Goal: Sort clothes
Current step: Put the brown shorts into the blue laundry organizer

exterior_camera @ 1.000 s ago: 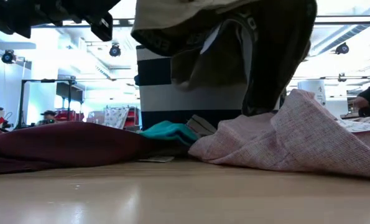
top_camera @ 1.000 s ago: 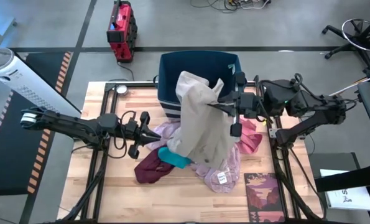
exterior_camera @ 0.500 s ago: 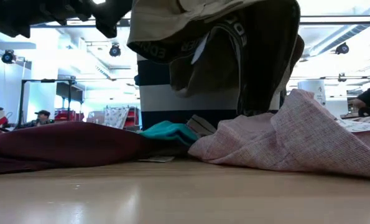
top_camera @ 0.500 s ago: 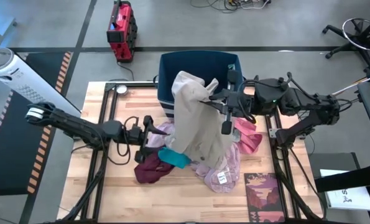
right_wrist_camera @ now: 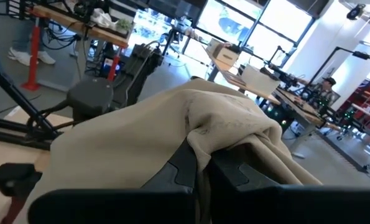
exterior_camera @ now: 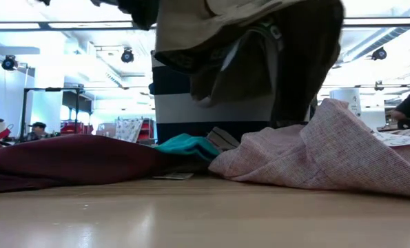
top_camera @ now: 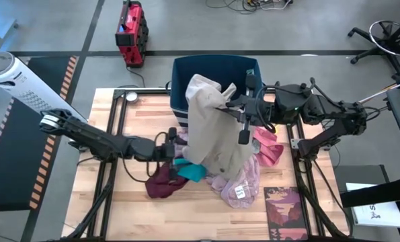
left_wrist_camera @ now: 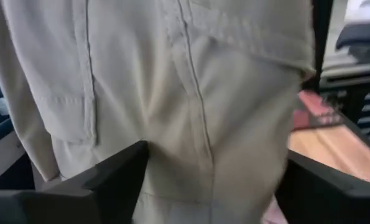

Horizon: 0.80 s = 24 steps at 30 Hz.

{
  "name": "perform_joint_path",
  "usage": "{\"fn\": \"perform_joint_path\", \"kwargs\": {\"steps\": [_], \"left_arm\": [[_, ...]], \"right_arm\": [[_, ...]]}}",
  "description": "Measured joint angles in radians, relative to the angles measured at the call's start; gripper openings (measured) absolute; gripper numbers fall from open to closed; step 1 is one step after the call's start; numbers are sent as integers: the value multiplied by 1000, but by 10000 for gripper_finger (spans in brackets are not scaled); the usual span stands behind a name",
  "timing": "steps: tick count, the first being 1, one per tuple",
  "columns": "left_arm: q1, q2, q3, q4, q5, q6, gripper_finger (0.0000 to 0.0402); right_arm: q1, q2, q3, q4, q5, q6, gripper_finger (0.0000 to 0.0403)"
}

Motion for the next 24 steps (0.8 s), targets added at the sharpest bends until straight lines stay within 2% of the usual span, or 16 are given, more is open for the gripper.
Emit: {"fn": "perform_joint_path", "kwargs": {"steps": [3,9,10,14,20,24], "left_arm": [[0,24,58,-63,-25,9,218],[1,-4,94,-121,-47,27,36],[1,-16,94,-119,-49,30,19],[2,-67,93,-118,-71,23,9],[25,-175,92,-120,-93,21,1],[67,-243,113,-181,-94,16,1]], "right_arm": [[0,-1,0,-1,0,0,0],[0,-7,0,-1,1,-6,0],[0,-7,0,0,2,-8,0],[0,-8,0,0,11,-25,0],[0,-14,0,2,85,-55,0],[-5,-22,0,12,122,-75,0]]}}
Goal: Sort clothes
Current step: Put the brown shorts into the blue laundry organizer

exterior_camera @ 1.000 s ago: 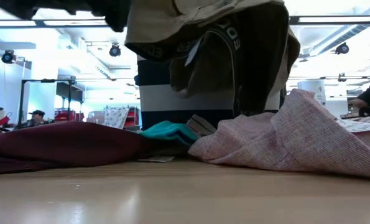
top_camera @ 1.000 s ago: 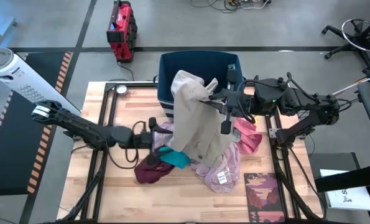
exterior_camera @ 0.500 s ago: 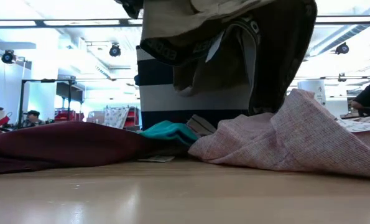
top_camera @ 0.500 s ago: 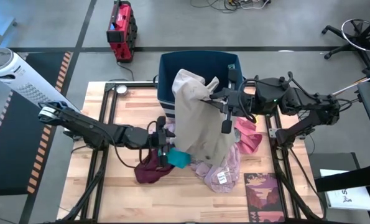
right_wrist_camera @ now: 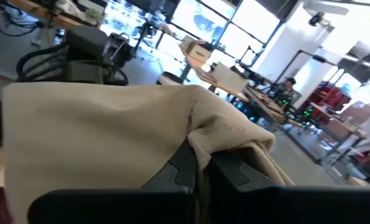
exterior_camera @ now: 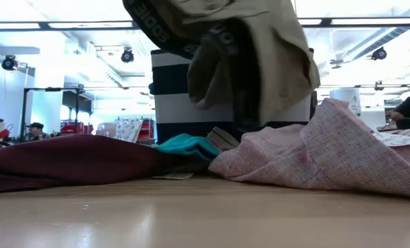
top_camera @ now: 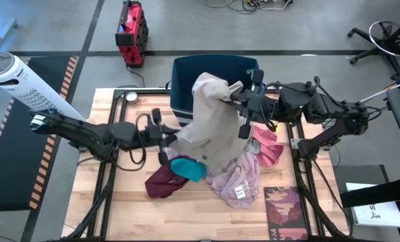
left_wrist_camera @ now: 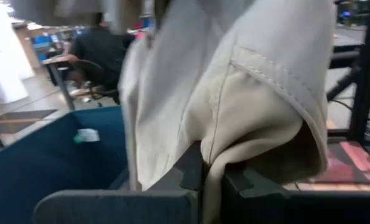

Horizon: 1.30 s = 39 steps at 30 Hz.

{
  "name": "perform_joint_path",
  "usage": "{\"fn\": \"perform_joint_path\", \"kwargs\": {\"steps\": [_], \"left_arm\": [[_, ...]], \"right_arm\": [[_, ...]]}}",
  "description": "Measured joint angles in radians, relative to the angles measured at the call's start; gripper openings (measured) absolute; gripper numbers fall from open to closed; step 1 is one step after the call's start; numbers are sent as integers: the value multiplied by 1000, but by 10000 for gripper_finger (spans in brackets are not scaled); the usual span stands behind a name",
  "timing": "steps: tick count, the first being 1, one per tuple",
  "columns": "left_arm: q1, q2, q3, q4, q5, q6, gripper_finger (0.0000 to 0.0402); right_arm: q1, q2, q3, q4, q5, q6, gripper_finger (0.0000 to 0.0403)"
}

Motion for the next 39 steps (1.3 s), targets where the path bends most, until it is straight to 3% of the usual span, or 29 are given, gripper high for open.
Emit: {"fn": "perform_joint_path", "kwargs": {"steps": [5,16,32,39], "left_arm": [[50,-22,117,-135,1,16,0],[171,64,466,-361,24,143,0],[424,271,842,-519,215,190,0],[524,324,928,-532,293,190,0]], "right_arm": [[-29,-9,0,12,11,-9,0],[-130,-13,54,51,10,-60,0],[-331,-11,195,99,-27,-128,0],[-432,4,200,153,-79,-132,0]]}}
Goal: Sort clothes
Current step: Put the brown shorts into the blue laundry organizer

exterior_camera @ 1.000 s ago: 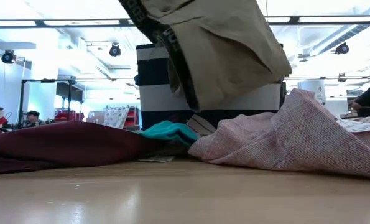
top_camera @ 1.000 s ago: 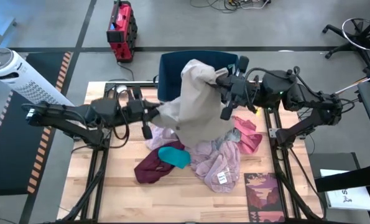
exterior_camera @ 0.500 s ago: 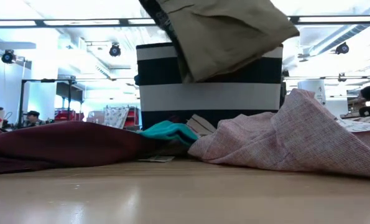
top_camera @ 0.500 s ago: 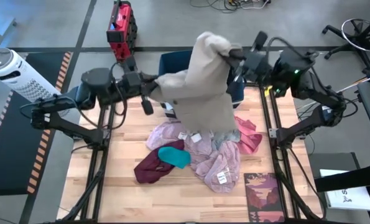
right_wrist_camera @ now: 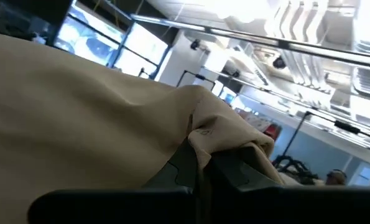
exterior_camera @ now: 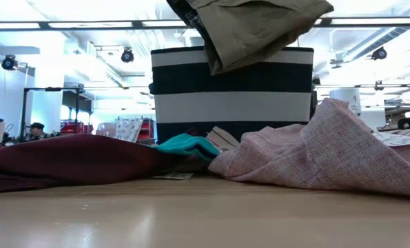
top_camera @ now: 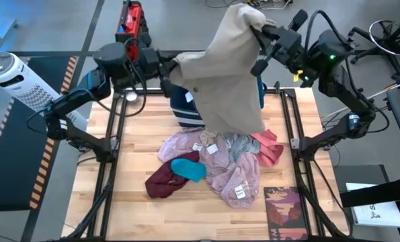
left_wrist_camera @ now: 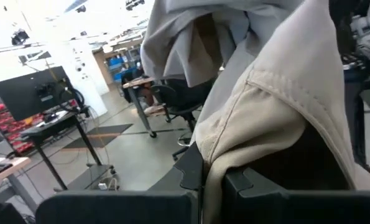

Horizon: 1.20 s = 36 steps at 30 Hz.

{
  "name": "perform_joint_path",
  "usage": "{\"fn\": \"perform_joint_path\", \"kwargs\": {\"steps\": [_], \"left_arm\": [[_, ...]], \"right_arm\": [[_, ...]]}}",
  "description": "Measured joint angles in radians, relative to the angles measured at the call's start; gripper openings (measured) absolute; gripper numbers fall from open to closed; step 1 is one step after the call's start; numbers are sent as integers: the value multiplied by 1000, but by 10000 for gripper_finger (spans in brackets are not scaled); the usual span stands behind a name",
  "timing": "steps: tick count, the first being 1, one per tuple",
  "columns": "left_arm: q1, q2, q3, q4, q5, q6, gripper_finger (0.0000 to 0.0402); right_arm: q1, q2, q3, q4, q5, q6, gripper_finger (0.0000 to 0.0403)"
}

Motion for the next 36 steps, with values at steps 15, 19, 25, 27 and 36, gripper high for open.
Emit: {"fn": "perform_joint_path", "kwargs": {"steps": [15,19,25,27,36], "left_arm": [[191,19,36,18,50,18,0],[234,22,36,46,69,18,0],[293,38,36,83,71,36,0],[312,44,36,88,82,36,0],[345,69,36,91,116,35,0]], "right_arm": [[-197,115,0,195,-86,-62,0],[-253,150,14,238,-110,-62,0],[-323,243,126,241,-138,-55,0],[-340,279,174,241,-149,-55,0],[-383,392,355,152,-167,-35,0]]}}
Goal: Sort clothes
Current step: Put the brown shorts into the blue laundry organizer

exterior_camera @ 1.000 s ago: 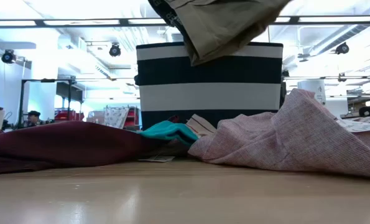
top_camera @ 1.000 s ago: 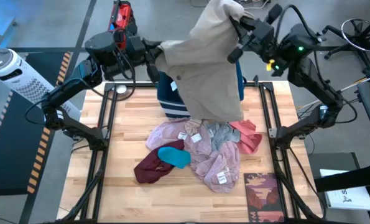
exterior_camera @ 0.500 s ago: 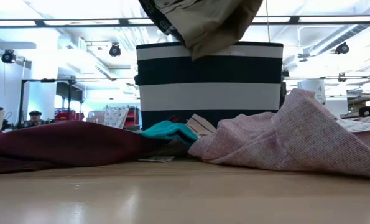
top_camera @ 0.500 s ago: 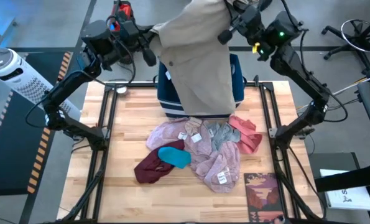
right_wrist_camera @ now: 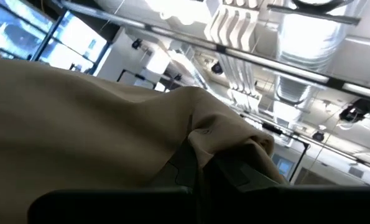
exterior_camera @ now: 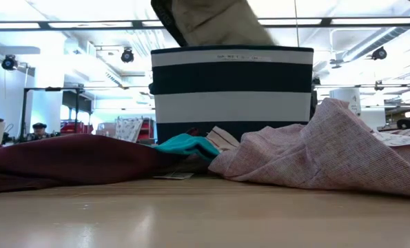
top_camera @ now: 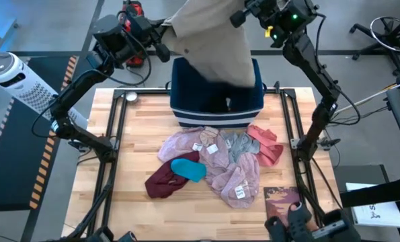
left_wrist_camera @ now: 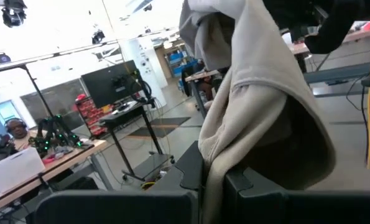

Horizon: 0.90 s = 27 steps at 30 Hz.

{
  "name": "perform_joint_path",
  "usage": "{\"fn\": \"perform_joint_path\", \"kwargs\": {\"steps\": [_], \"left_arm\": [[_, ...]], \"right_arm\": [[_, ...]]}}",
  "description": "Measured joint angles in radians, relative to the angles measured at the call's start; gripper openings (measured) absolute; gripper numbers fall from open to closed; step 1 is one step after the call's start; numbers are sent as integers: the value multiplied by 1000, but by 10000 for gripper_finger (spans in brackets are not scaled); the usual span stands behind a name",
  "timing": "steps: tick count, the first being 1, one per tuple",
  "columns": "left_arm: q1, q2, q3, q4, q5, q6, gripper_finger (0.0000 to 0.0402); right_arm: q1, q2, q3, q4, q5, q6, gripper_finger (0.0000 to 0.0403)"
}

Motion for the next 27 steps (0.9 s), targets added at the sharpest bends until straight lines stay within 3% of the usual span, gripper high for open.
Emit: {"fn": "perform_joint_path", "kwargs": {"steps": [3,16,27], "left_arm": [[0,1,0,-17,5,-10,0],[-2,-2,-33,-116,197,-130,0],[-2,-1,-94,-129,259,-165,0]], "right_arm": [[-2,-1,6,-47,-5,9,0],[-5,-49,4,-396,-13,186,0],[-5,-85,-24,-649,-74,276,0]]}}
